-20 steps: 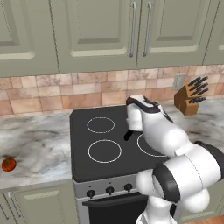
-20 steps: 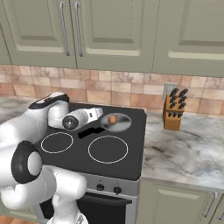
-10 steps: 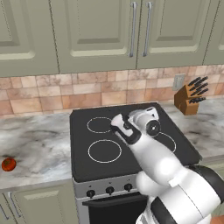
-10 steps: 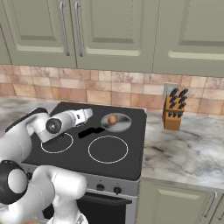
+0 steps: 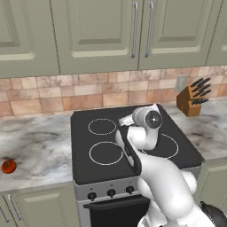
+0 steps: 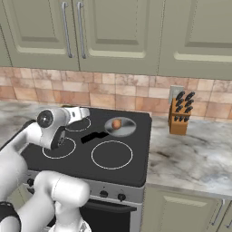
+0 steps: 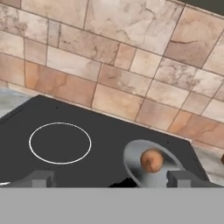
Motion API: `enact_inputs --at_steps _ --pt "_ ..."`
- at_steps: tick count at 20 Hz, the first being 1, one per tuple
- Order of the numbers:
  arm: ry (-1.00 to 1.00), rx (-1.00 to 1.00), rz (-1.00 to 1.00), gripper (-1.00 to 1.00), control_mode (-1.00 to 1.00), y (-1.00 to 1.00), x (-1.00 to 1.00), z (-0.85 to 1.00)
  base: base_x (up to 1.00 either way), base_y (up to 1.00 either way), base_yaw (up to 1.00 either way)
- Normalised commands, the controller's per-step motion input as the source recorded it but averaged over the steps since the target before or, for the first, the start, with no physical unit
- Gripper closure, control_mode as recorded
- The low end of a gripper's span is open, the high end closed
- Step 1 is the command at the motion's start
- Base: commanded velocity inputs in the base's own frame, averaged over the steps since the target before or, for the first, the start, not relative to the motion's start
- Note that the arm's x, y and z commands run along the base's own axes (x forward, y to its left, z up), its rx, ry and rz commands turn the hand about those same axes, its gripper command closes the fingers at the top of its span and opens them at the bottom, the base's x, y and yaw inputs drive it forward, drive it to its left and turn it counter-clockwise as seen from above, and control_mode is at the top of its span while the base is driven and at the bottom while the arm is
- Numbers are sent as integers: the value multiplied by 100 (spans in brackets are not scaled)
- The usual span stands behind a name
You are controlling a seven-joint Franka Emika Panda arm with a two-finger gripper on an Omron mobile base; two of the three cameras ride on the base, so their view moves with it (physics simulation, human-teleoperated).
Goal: Place the pan on the rear right burner on the stove. Then place the tomato and the onion in the pan and turn on the rear right burner.
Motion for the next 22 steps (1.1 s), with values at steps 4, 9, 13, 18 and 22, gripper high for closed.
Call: enact_inputs --at_steps 4,9,13,18,22 --pt "33 3 2 -100 -100 24 -22 97 0 0 0" --pt "20 0 0 -100 -100 37 -22 43 0 0 0" --pt "-5 0 0 -100 -100 52 -46 -7 0 0 0" --pt "-7 2 0 -100 -100 52 -42 -34 0 0 0" --pt "6 4 6 -100 -100 47 -15 -35 0 0 0"
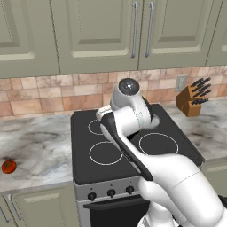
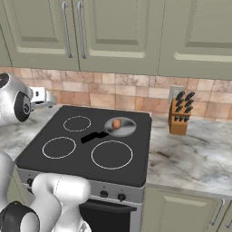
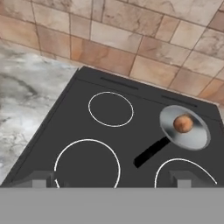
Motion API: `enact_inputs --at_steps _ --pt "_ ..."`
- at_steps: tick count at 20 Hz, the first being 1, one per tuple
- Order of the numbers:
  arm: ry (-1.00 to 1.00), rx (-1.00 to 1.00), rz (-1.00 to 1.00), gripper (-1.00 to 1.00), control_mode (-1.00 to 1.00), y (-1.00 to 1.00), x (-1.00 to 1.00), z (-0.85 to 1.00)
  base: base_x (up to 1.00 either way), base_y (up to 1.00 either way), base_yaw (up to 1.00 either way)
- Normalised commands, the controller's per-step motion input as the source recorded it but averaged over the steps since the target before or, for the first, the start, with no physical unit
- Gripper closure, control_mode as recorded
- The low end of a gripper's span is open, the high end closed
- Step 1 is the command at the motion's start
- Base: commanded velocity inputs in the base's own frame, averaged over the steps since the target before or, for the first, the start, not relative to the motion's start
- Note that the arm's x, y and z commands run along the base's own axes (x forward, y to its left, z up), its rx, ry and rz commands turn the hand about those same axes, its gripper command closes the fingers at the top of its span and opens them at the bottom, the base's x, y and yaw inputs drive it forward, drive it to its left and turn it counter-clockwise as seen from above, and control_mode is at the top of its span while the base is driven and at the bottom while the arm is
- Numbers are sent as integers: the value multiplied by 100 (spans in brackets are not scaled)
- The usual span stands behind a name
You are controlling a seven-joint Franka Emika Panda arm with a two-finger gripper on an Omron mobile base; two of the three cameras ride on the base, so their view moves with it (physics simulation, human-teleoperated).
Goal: Place the pan on the rear right burner on the stove. Then place the tomato and the onion in the pan and turn on the rear right burner.
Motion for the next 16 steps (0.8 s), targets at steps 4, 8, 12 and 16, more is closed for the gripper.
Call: enact_inputs --at_steps 4,8,12,16 --pt "0 19 10 -100 -100 29 -15 -24 0 0 0" --pt "0 30 11 -100 -100 17 -17 -9 0 0 0" --pt "0 29 10 -100 -100 20 -16 -9 0 0 0" --pt "3 24 8 -100 -100 30 -14 -4 0 0 0"
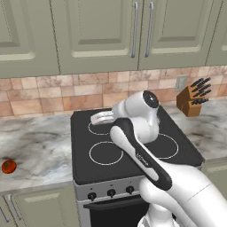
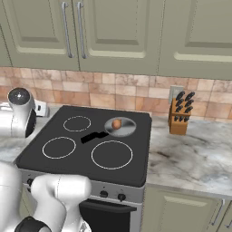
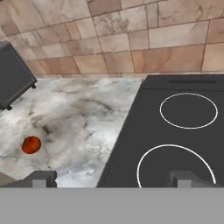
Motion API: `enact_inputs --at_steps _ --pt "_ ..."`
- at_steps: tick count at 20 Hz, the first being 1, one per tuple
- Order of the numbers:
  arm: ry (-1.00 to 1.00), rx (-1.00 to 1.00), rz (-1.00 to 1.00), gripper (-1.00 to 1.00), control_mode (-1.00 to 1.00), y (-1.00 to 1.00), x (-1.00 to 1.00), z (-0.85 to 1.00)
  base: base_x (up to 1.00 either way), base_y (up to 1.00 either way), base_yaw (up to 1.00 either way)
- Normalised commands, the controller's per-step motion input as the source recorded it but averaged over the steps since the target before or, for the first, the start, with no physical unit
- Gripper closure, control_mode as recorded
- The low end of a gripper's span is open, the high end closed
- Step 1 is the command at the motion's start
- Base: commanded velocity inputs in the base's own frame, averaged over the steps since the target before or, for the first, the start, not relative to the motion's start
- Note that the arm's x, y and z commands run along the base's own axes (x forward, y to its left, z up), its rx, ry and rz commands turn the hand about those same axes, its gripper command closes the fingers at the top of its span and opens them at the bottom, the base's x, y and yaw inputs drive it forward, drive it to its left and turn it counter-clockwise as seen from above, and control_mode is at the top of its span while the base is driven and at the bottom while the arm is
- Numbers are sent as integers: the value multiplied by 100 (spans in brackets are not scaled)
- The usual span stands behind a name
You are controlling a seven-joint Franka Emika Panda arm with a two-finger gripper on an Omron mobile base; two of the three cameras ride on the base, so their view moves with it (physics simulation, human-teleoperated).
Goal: Place the pan on the rear right burner on the stove. Then place the tomato and the onion in the pan and turn on the rear right burner.
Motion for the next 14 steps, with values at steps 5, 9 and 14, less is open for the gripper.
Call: enact_inputs --at_steps 5,9,14 --pt "7 14 3 -100 -100 43 -17 0 0 0 0" --pt "10 9 2 -100 -100 45 -14 0 0 0 0" --pt "15 7 2 -100 -100 45 -10 0 0 0 0"
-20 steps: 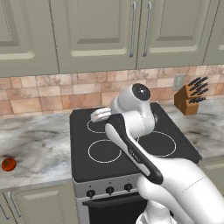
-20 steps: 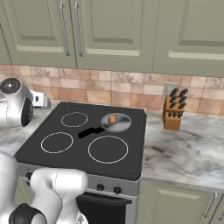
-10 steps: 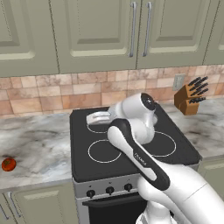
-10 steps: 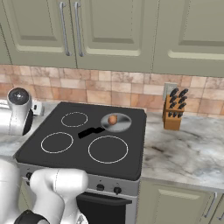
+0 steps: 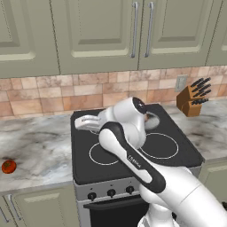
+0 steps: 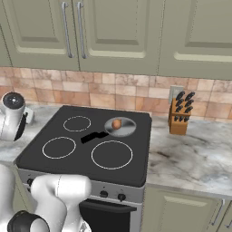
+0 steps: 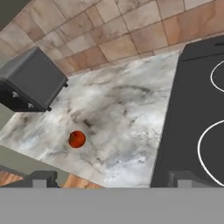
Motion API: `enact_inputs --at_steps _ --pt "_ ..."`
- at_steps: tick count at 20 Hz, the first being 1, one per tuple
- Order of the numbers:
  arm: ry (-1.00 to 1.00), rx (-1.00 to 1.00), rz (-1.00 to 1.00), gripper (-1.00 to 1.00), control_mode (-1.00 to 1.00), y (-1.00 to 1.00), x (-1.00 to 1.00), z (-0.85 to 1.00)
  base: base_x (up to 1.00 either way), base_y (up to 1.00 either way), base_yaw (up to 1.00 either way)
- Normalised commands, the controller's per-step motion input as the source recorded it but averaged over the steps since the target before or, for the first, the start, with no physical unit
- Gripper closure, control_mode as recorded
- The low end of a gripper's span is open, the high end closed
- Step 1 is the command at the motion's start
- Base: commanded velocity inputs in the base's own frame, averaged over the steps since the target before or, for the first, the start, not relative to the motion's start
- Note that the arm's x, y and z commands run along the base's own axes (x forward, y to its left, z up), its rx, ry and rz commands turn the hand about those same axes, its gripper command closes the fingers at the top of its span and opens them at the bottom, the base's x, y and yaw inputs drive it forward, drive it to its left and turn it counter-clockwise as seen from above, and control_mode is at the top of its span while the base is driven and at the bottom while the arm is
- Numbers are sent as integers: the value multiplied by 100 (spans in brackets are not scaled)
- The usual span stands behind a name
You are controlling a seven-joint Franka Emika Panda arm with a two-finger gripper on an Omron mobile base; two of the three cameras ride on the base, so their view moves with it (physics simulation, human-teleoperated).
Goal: Place the pan on the rear right burner on the stove. Then place the tomato and the onion in the pan and turn on the rear right burner.
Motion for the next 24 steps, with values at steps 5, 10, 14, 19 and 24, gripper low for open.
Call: enact_inputs --at_steps 5,10,14,19,24 --pt "16 2 1 -100 -100 42 -7 0 0 0 0" --pt "7 0 6 -100 -100 42 -11 -4 0 0 0" --pt "0 0 12 -100 -100 44 -6 -15 0 0 0" --pt "0 0 17 -100 -100 38 -1 -20 0 0 0" --pt "0 0 16 -100 -100 39 0 -19 0 0 0"
